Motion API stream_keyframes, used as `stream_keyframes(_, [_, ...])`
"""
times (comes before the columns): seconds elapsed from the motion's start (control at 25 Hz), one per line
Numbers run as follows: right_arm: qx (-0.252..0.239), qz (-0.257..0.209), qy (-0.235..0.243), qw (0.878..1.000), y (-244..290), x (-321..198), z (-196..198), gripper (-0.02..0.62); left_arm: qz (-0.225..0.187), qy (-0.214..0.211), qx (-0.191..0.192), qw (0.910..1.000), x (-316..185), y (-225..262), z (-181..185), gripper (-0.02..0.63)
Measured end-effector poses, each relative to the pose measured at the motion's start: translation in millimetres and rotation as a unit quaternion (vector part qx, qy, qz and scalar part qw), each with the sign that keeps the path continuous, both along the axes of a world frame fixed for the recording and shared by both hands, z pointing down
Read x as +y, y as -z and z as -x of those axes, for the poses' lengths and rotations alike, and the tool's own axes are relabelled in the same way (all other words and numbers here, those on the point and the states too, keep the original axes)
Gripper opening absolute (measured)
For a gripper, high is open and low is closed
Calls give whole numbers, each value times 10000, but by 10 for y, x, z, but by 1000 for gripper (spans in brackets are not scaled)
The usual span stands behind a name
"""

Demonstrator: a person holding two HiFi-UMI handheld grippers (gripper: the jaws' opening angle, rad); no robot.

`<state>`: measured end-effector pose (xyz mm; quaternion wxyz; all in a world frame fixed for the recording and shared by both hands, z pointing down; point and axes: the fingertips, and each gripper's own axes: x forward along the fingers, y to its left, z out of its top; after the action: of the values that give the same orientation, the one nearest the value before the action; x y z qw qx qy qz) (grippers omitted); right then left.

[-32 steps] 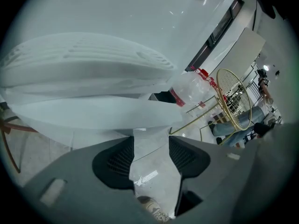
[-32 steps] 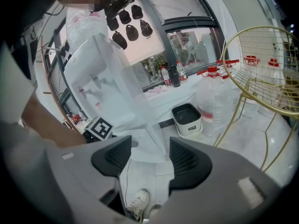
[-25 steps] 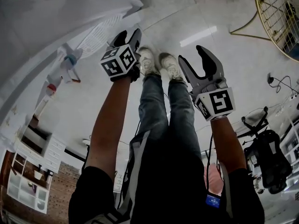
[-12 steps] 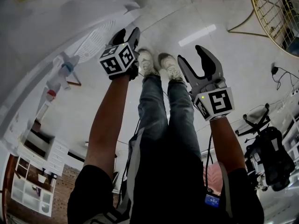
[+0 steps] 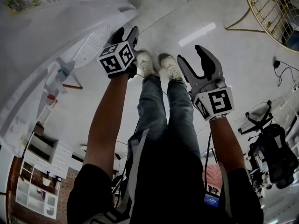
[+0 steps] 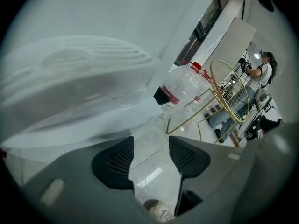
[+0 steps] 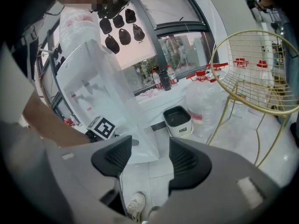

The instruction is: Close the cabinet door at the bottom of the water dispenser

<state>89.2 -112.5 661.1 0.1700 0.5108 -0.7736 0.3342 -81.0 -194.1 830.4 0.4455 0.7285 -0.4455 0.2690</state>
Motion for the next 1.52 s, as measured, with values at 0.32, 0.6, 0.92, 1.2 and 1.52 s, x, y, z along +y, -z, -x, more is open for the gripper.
stream_keyframes(0.32, [15, 14, -93, 10000, -132, 47, -8, 250, -22, -122, -62, 9999, -93, -132, -25, 244])
stream_keyframes(0.6, [-4, -78, -179, 9998, -23, 17, -98, 250, -116, -199, -203, 9995, -143, -72, -112, 249])
stream_keyframes(0.92, [20, -110, -119, 9999, -89, -35, 19, 241, -150, -227, -127, 9995, -203, -113, -65, 252])
stream_keyframes(1.2, [29, -356, -23, 9994, 169, -92, 23, 241, -507, -593, 83, 9969, -163, 412, -295, 250])
stream_keyframes(1.52, [-77, -665, -75, 9977, 839, -135, 24, 229, -1228, -742, 651, 9875, -57, 1734, -480, 153])
